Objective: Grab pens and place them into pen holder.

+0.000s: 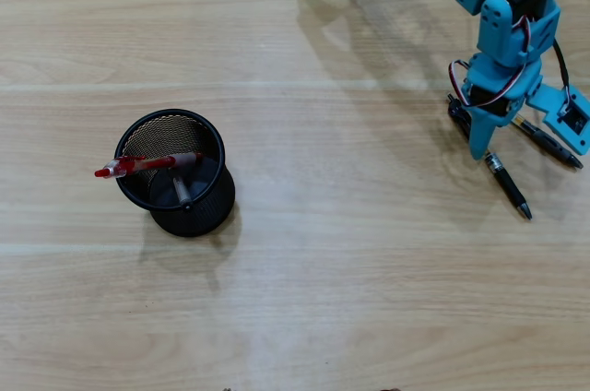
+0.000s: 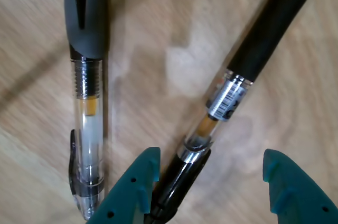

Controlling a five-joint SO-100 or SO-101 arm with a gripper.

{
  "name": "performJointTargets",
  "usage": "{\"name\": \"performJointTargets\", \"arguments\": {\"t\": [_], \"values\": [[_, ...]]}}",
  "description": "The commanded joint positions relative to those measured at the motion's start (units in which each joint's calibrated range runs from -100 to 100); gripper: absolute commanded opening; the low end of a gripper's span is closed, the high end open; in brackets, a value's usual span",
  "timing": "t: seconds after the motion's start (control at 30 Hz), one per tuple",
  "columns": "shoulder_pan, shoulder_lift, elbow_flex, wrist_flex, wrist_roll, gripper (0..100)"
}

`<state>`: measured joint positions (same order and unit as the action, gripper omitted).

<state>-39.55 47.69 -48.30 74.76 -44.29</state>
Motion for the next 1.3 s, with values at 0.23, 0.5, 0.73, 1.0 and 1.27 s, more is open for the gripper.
{"name": "performJointTargets", "arguments": {"t": [0.23,0.5,0.73,1.0,1.27], "values": [[0.4,5.2,-3.4,0.1,-3.4,17],[1.1,8.0,-3.6,0.2,-8.7,2],[2.0,2.6,-3.7,0.2,-8.7,2],[6.2,-15.1,-3.6,0.1,-7.5,2],[16.1,-34.6,5.3,-12.5,-6.5,2]]}}
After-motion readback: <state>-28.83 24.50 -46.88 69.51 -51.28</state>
